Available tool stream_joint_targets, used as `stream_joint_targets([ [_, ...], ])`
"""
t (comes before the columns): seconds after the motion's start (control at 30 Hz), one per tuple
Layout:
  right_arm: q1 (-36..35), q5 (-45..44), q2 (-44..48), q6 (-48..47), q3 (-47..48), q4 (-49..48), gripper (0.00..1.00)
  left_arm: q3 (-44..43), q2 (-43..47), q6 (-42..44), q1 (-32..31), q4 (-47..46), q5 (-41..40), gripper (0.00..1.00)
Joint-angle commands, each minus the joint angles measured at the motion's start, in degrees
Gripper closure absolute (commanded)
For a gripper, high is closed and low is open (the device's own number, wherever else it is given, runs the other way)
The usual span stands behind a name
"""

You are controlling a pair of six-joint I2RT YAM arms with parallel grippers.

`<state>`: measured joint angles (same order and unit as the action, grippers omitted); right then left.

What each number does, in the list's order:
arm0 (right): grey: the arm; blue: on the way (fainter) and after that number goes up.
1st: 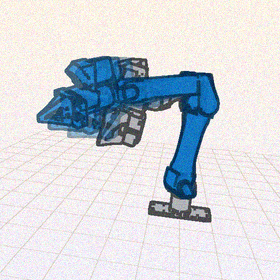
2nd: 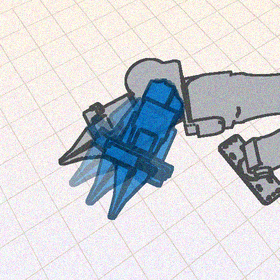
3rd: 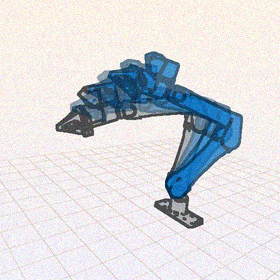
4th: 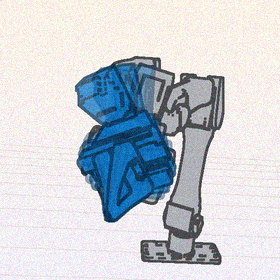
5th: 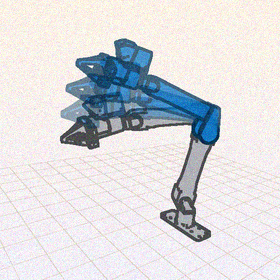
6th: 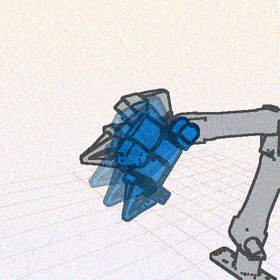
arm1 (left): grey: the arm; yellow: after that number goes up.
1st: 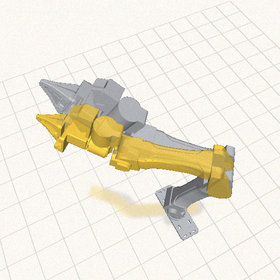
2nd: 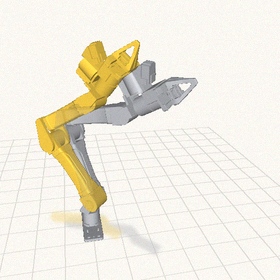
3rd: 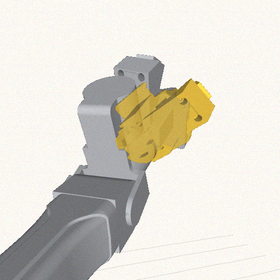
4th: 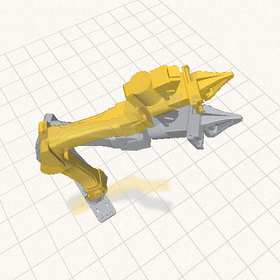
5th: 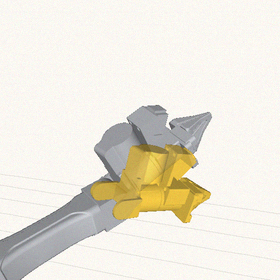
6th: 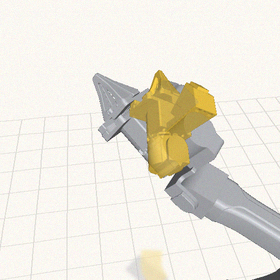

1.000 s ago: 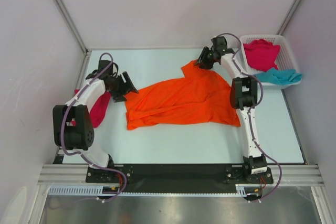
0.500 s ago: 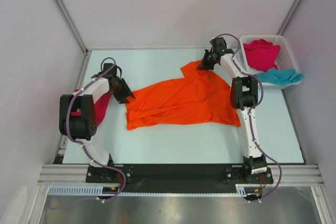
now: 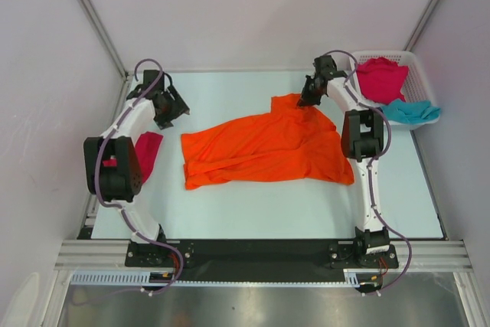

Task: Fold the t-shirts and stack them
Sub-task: Grap the side of the flattened tshirt furthest away from the robot with both arms

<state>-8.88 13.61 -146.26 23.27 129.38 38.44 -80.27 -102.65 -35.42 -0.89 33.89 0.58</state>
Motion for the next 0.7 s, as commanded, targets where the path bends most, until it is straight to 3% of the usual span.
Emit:
stream_joint_targets([
  [0.0, -0.8, -2.2, 7.5, -1.6, -4.0, 1.4, 1.0, -3.2, -4.4, 0.0, 3.2, -1.8, 1.6, 0.25],
  [0.27, -0.6, -4.9, 12.7, -3.8, -7.4, 2.3, 1.0, -5.0, -9.1, -2.0, 4.2, -3.9, 5.1, 0.25],
  [0.67, -1.2, -6.0, 12.6, -3.8, -7.0, 3.6, 1.0, 0.9, -10.9, -3.4, 3.2, -8.5, 10.8, 0.26],
])
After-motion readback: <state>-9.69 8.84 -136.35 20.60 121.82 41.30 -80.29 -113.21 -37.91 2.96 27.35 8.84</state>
